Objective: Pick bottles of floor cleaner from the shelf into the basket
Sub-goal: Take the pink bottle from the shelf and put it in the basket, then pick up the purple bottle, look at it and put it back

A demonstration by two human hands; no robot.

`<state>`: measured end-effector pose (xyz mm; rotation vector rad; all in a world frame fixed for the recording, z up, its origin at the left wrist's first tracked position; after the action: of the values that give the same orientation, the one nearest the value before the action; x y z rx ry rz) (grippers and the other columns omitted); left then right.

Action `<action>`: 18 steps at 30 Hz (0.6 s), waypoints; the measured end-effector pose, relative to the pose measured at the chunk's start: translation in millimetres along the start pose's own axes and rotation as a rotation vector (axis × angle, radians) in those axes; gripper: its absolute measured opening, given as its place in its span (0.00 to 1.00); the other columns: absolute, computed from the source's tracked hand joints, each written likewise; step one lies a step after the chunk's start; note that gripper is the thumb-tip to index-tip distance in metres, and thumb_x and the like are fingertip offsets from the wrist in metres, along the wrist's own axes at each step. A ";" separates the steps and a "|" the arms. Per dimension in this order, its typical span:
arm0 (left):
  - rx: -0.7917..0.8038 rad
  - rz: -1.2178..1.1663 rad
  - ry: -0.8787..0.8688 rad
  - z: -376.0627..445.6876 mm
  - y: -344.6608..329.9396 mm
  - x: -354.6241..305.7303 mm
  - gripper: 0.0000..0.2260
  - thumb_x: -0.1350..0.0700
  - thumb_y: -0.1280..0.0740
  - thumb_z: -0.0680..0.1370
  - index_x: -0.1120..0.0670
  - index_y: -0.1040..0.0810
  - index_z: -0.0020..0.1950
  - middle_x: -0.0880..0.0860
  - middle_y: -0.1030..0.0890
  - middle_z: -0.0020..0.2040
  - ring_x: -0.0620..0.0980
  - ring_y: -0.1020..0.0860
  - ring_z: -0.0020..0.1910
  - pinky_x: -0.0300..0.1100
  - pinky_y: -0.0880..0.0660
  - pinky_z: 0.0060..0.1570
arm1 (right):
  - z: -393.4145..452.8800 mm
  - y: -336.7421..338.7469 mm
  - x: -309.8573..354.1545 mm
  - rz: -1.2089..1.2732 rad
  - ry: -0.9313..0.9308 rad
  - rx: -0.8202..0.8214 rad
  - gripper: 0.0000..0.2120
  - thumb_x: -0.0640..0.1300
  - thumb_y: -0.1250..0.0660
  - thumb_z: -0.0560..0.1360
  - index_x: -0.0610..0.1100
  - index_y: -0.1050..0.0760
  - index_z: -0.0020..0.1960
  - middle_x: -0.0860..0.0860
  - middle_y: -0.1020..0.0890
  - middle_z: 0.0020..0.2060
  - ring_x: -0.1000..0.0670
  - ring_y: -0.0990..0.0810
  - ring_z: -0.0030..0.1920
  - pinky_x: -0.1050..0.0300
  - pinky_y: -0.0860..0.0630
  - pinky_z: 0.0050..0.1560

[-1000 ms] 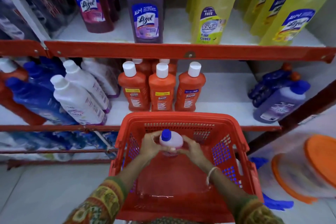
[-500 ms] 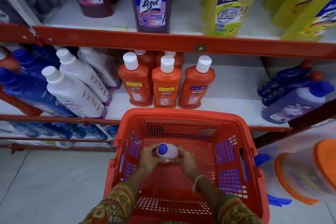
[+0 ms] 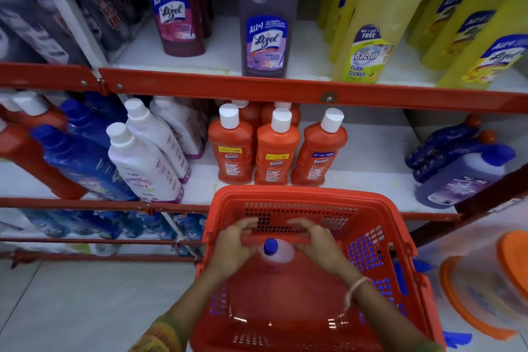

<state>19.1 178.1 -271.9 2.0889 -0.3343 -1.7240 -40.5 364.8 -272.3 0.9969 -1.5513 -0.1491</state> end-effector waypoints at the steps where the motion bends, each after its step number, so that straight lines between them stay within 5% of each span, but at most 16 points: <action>1: -0.008 -0.024 -0.036 -0.7 14.4 -12.9 0.27 0.64 0.23 0.65 0.52 0.25 0.61 0.51 0.19 0.55 0.46 0.21 0.53 0.38 0.25 0.54 | -0.3 11.3 15.6 0.017 0.032 -0.018 0.24 0.33 0.27 0.68 0.49 0.24 0.61 0.51 0.19 0.58 0.51 0.19 0.54 0.56 0.23 0.59; 6: -0.207 0.063 -0.313 3.9 101.2 -94.6 0.19 0.54 0.29 0.70 0.48 0.24 0.61 0.46 0.19 0.56 0.41 0.22 0.54 0.39 0.26 0.55 | 3.0 75.3 116.3 0.152 0.259 -0.185 0.15 0.37 0.28 0.70 0.49 0.22 0.55 0.58 0.16 0.49 0.60 0.18 0.49 0.67 0.22 0.49; 11: -0.553 0.357 -0.615 20.5 167.9 -175.9 0.18 0.53 0.35 0.75 0.52 0.27 0.64 0.50 0.23 0.62 0.47 0.28 0.62 0.44 0.35 0.65 | 13.6 139.5 216.9 0.308 0.482 -0.441 0.12 0.35 0.30 0.72 0.46 0.21 0.54 0.52 0.15 0.49 0.56 0.17 0.47 0.67 0.22 0.45; 14: -0.657 0.450 -0.682 42.3 186.1 -204.3 0.20 0.49 0.39 0.76 0.53 0.30 0.66 0.52 0.26 0.66 0.49 0.32 0.67 0.54 0.41 0.69 | 24.1 172.7 258.2 0.396 0.567 -0.622 0.13 0.36 0.29 0.72 0.45 0.23 0.55 0.51 0.16 0.48 0.55 0.17 0.47 0.68 0.22 0.42; 18: -0.644 0.615 -0.592 77.0 192.5 -214.6 0.21 0.45 0.46 0.77 0.54 0.29 0.65 0.53 0.25 0.66 0.52 0.31 0.67 0.52 0.48 0.69 | 47.5 202.1 289.9 0.481 0.562 -0.739 0.24 0.38 0.25 0.68 0.46 0.29 0.61 0.52 0.20 0.52 0.53 0.20 0.50 0.67 0.23 0.48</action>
<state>-86.2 88.0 -7.6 0.8796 -0.4510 -1.7023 -154.7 280.3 54.7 0.0499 -1.0354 -0.0804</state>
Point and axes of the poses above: each hand's wrist, its own z-axis towards the middle knuckle, its own y-axis out of the back of the hand, x = y × z, the point moved 8 cm from there along z, towards the middle knuckle
